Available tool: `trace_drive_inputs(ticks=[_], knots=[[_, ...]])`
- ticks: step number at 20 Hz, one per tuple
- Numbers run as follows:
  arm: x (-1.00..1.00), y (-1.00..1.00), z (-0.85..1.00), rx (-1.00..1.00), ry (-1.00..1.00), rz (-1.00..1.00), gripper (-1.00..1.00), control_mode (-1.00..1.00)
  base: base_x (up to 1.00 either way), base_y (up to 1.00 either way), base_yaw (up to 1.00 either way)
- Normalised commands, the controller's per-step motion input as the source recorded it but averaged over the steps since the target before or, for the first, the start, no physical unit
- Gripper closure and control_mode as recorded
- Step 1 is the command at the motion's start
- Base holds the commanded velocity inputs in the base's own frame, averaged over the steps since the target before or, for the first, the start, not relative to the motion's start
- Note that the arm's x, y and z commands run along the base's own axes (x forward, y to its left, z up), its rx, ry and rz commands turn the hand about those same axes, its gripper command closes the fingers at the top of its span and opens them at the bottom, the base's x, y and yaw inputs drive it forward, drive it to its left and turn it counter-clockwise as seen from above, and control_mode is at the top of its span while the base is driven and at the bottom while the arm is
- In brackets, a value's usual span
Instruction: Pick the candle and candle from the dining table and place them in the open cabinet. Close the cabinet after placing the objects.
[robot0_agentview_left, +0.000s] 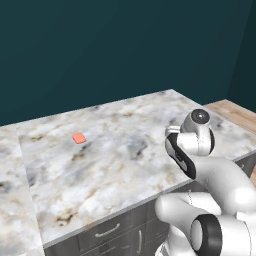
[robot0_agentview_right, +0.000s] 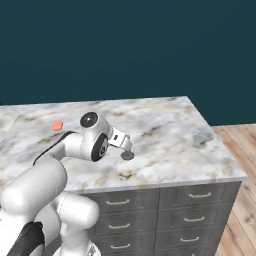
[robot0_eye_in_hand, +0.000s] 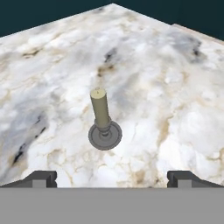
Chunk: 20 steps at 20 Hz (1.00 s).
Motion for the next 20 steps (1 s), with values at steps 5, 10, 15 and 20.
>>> trace_drive_inputs(ticks=[5, 10, 15, 20], knots=[[0.0, 0.05, -0.16, 0.01, 0.01, 0.0, -1.0, -1.0, 0.0, 0.0, 0.0], [0.08, 0.01, -0.06, 0.0, 0.0, 0.0, -1.0, -1.0, 0.0, 0.0, 0.0], [0.28, 0.0, 0.0, 0.0, 0.0, 0.0, -1.0, -1.0, 0.0, 0.0, 0.0], [0.36, 0.0, -0.02, 0.0, 0.0, 0.0, -1.0, -1.0, 0.0, 0.0, 0.0]])
